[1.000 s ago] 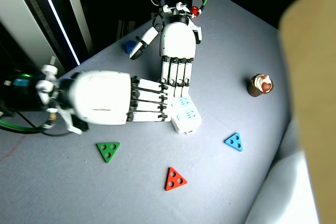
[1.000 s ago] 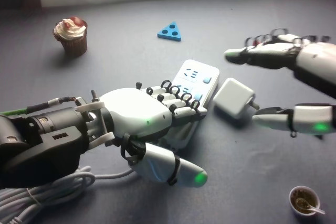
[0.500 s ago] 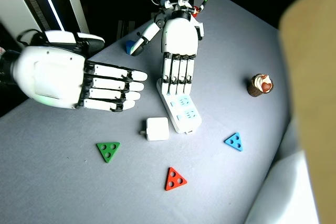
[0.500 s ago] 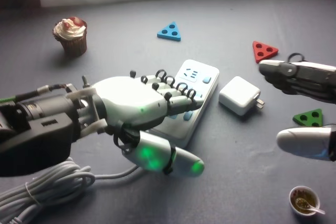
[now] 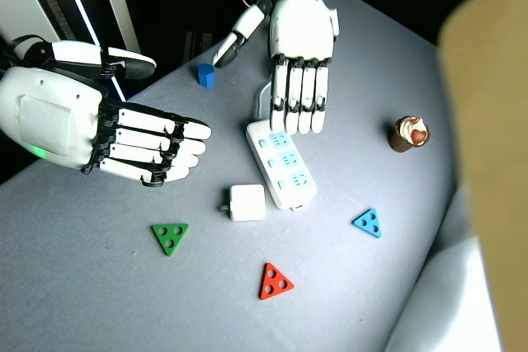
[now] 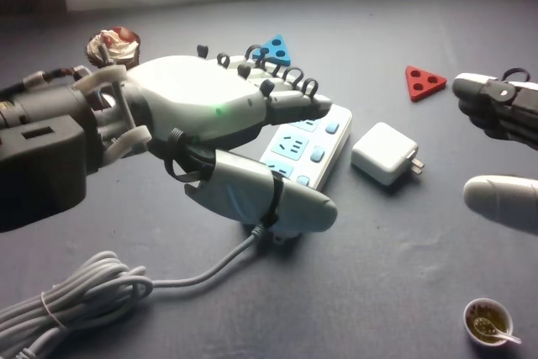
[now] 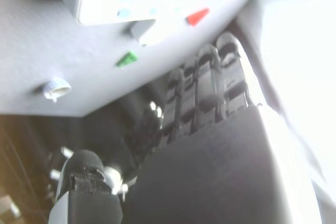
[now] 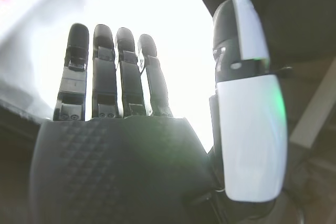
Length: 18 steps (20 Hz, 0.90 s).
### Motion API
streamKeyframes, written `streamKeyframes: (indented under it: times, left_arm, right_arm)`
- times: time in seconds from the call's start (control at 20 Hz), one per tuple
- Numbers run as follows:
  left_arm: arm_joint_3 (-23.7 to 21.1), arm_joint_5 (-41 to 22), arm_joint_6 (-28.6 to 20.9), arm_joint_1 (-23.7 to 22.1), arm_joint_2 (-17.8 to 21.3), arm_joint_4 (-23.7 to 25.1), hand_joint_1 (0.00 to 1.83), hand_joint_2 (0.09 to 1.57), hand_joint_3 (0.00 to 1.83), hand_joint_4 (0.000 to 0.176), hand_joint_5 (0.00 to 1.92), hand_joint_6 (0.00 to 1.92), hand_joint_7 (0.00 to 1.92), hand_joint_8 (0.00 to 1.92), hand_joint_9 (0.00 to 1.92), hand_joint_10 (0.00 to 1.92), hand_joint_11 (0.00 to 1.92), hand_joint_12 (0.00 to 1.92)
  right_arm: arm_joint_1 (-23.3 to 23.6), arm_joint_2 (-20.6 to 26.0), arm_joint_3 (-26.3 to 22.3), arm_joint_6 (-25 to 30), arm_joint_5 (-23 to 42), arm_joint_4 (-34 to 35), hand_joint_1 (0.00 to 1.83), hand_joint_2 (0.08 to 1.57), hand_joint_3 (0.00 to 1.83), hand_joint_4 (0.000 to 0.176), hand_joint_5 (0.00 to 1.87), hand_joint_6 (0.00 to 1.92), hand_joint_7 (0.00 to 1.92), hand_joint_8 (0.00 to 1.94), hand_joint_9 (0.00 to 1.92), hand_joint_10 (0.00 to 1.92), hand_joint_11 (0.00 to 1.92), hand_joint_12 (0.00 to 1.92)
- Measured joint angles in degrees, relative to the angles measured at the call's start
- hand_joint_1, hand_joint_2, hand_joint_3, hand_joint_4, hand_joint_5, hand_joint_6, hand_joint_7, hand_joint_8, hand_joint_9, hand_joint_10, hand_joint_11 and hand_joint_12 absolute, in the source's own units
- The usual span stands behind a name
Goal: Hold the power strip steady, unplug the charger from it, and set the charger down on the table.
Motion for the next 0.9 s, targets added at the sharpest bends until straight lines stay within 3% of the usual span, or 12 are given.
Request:
streamKeyframes:
  times: [0.1, 0.35, 0.9]
  left_arm:
    - [-0.76, 0.9, -0.11, -1.6, 0.02, 0.0, 0.0, 0.99, 0.0, 0.0, 0.12, 0.0, 0.12, 0.0, 0.1, 0.0, 0.02, 0.14]
    - [-1.6, 3.3, -0.33, -5.64, 0.83, 0.15, 0.0, 1.0, 0.0, 0.0, 0.13, 0.0, 0.14, 0.0, 0.12, 0.01, 0.03, 0.15]
    - [-1.57, 6.75, -0.5, -9.92, 3.28, 0.17, 0.0, 0.99, 0.0, 0.0, 0.11, 0.01, 0.13, 0.01, 0.11, 0.01, 0.03, 0.17]
  right_arm:
    - [0.48, 1.7, -2.05, 0.04, -1.57, 4.15, 0.93, 1.06, 0.01, 0.0, 0.28, 0.01, 0.3, 0.0, 0.28, 0.0, 0.0, 0.69]
    - [-1.31, 2.16, -3.02, 0.15, -5.95, 4.37, 0.9, 1.08, 0.01, 0.0, 0.28, 0.01, 0.31, 0.0, 0.29, 0.0, 0.0, 0.69]
    - [-1.9, 1.33, -3.67, -1.09, -4.55, 4.74, 0.93, 1.1, 0.0, 0.0, 0.29, 0.0, 0.31, 0.0, 0.29, 0.0, 0.0, 0.64]
